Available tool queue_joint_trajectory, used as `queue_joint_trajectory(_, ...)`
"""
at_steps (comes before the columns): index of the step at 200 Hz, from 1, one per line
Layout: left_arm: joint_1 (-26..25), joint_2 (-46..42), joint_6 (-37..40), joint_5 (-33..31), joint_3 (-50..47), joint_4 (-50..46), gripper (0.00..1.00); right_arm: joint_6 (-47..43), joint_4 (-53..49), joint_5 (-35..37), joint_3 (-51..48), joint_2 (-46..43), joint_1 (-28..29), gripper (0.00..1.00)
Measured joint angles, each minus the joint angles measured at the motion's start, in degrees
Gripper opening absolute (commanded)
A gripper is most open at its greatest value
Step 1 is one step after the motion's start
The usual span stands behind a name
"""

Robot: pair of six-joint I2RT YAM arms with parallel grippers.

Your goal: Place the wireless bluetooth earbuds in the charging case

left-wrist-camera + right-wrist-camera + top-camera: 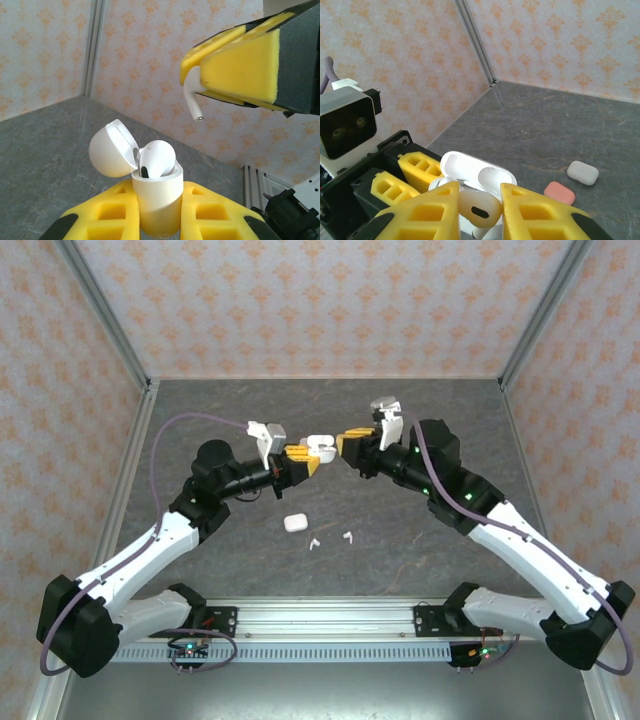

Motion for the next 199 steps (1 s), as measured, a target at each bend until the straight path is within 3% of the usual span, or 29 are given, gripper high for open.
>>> queue_joint_trajectory(199, -0.4, 0.0, -0.2, 0.0, 0.0, 0.2, 0.1, -2.0, -3.1, -0.9, 1.6, 4.8, 0.0, 0.23)
